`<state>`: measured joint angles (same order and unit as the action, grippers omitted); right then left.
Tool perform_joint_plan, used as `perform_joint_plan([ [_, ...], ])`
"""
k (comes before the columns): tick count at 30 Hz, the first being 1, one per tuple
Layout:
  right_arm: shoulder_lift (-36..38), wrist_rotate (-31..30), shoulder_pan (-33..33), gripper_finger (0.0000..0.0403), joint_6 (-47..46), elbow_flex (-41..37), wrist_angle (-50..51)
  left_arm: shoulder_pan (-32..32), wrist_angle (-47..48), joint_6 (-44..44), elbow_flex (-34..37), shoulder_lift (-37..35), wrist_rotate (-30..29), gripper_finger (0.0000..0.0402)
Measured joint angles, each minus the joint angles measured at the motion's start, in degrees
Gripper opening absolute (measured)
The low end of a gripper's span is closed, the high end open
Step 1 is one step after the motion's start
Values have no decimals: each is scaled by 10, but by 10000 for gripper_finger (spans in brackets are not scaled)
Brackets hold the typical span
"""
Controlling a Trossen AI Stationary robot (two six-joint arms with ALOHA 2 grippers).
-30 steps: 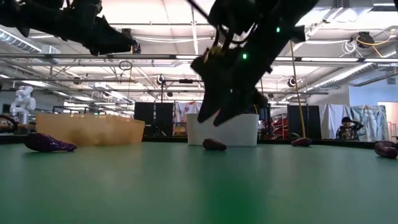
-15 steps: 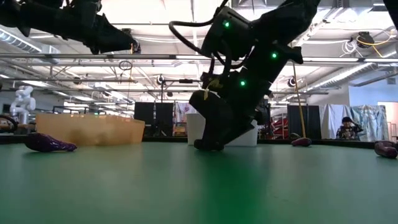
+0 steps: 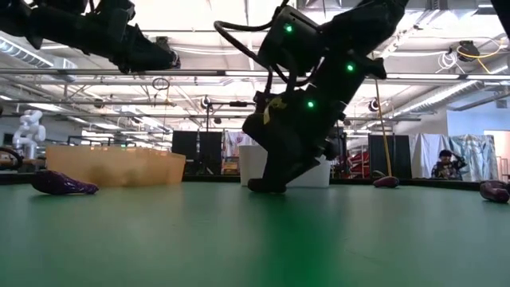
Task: Sort produce into baskets
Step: Put the eggplant into the bottom white bin
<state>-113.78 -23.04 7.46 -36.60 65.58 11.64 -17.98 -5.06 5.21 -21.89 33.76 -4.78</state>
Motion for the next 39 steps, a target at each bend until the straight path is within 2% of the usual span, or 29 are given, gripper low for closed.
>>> perform_joint_plan([
  [4, 0, 87, 0, 66, 21, 31, 19, 0, 0, 0, 0, 0, 0, 239],
  [7, 0, 164, 2, 56, 30, 76, 74, 0, 0, 0, 0, 0, 0, 239],
  [12, 0, 260, 23, 53, 28, 168, 224, 0, 0, 0, 0, 0, 0, 239],
  [17, 0, 307, 71, 53, 17, 266, 404, 0, 0, 0, 0, 0, 0, 239],
  [22, 0, 299, 133, 52, 4, 331, 528, 0, 0, 0, 0, 0, 0, 239],
  [25, 0, 260, 176, 52, -33, 349, 601, 0, 0, 0, 0, 0, 0, 239],
  [30, 0, 185, 265, 52, -202, 352, 782, 0, 0, 0, 0, 0, 0, 239],
  [33, 12, 200, 319, 52, -281, 340, 773, 0, 0, 0, 0, 0, 0, 239],
  [37, 34, 199, 373, 52, -415, 339, 789, 0, 0, -1, 0, 0, 0, 239],
  [39, 45, 192, 396, 52, -452, 330, 782, 0, -3, -1, 0, 0, 0, 239],
])
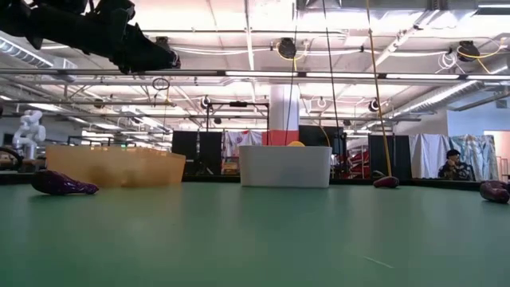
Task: Sort produce into baskets
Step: Put the eggplant into the bottom white bin
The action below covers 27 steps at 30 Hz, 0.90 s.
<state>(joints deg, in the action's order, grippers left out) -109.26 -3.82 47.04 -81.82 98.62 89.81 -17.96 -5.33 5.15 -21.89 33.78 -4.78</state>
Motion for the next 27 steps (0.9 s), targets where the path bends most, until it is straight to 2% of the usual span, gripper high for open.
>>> perform_joint_plan([
  [3, 5, -16, 28, 52, -28, -8, 3, 0, -2, 0, 0, 2, 0, 239],
  [11, 6, -38, 59, 52, -4, -59, 2, 0, -3, 7, 0, 3, 0, 239],
  [20, 5, 33, 58, 56, -60, -125, 2, 0, -3, 12, 0, 3, 0, 239],
  [24, 5, 83, 54, 77, -58, -133, 3, 0, -3, 12, 0, 3, 0, 239],
  [27, 5, 85, 54, 95, -50, -134, 2, 0, -3, 12, 0, 3, 0, 239],
])
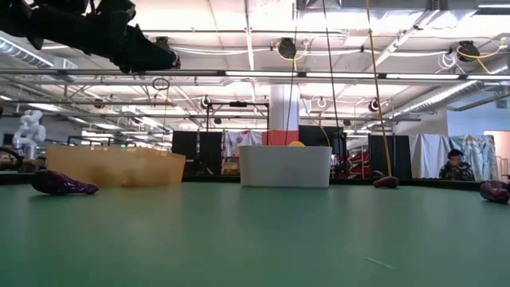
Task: Sort produce into baskets
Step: Put the eggplant into the bottom white bin
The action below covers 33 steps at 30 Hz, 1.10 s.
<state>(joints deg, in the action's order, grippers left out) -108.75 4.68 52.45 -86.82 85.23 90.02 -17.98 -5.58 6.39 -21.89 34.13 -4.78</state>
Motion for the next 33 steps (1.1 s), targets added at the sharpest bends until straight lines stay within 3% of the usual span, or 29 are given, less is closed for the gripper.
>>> perform_joint_plan([
  [8, 0, 0, -16, 128, 9, 0, 0, 0, 0, 0, 0, 0, 0, 239],
  [16, 4, 0, -66, 157, 90, 0, 0, 0, 0, 0, 0, 0, 0, 239],
  [21, 40, -6, -112, 154, 80, 0, 0, 0, 0, 0, 0, 0, 0, 239],
  [29, 118, -106, -159, 133, 51, -3, 0, 0, 1, -1, 0, 0, 0, 239],
  [33, 152, -100, -183, 128, 52, -27, -1, 0, 1, -1, 0, 0, 0, 239],
])
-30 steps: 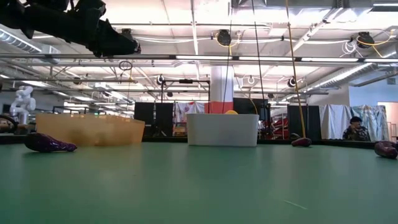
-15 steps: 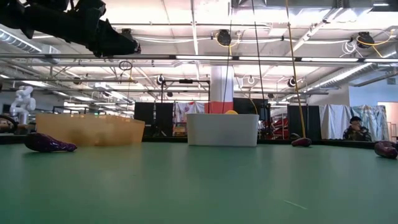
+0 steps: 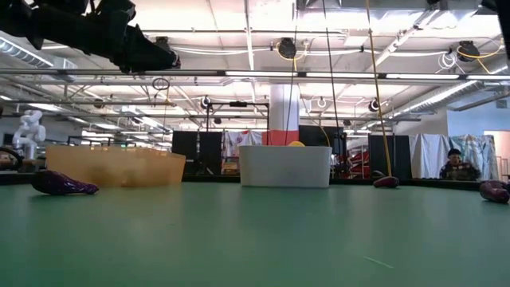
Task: Sort produce into baskets
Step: Put the eggplant into the bottom white bin
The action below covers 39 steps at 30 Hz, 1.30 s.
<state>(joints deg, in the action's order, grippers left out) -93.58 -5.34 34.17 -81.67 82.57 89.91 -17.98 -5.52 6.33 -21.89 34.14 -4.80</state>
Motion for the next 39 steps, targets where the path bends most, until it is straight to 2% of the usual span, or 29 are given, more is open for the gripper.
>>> perform_joint_plan([
  [7, 89, 12, -61, 127, 41, -92, -3, 0, 0, 0, 0, 1, 0, 239],
  [14, 158, 8, -142, 127, 9, -188, -106, 0, 0, 0, 0, 2, 0, 239],
  [20, 153, -19, -186, 127, 11, -230, -120, 0, 0, 1, 0, 3, 0, 239],
  [25, 141, -21, -193, 127, -73, -248, -150, 0, 0, 4, 0, 3, 0, 239],
  [30, 140, -16, -204, 131, -68, -262, -188, 0, 0, 4, 0, 3, 0, 239],
  [39, 140, 57, -211, 193, -62, -323, -261, 0, 0, 1, 0, 3, 0, 239],
])
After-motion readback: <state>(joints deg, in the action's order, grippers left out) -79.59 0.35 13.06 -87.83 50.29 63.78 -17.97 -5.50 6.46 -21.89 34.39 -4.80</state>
